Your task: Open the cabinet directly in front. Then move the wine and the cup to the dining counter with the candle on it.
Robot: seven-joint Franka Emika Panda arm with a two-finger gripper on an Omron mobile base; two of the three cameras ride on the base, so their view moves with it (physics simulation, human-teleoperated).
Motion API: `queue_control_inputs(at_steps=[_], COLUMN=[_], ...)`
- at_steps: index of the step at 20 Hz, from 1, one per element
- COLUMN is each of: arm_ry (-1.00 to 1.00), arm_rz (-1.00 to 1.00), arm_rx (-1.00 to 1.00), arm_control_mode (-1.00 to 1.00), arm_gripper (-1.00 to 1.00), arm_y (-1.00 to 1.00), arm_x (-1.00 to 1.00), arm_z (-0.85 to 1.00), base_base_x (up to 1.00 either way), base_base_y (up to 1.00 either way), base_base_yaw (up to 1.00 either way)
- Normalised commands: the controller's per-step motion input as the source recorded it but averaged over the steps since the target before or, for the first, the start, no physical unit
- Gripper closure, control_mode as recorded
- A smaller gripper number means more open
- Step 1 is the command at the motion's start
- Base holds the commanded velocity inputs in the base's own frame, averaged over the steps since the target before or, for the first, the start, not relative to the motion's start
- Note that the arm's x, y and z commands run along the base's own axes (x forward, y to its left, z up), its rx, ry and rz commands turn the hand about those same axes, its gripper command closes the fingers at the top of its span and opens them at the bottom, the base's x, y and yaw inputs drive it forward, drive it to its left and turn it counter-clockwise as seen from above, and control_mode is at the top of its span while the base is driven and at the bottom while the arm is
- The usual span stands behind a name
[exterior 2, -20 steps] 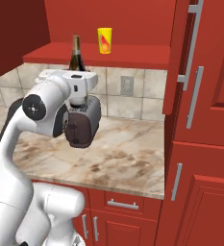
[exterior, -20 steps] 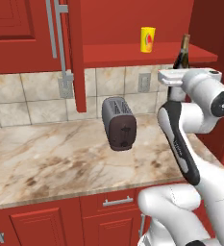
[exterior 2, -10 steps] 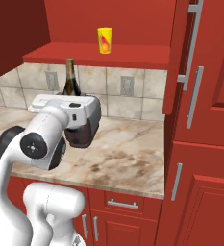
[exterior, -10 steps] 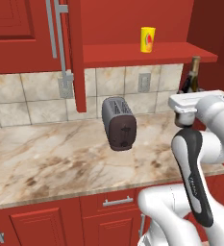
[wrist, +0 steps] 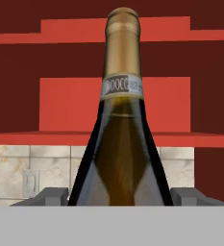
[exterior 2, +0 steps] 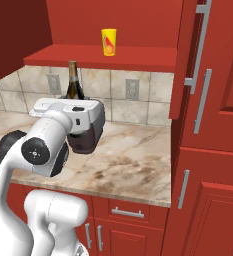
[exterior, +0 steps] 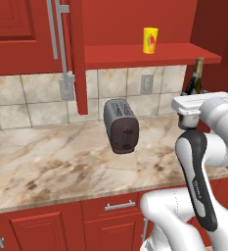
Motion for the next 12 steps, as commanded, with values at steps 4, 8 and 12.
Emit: queue_control_inputs(at_steps=[4, 8, 12], arm_ry=[0.0, 0.0, -0.02], arm_rz=[0.0, 0.0, 0.0], arm_rx=[0.0, 0.0, 0.0], arm_control_mode=[-1.0, -1.0, 1.0], arm_gripper=[1.0, 1.0, 1.0], arm_y=[0.0, 0.0, 0.0], arm_x=[-0.02, -0.23, -0.15], arm_z=[0.0, 0.0, -0.01], base_base_x=[0.0, 0.0, -0.67], base_base_y=[0.0, 0.0, 0.06], base_base_yaw=[0.0, 0.0, 0.01])
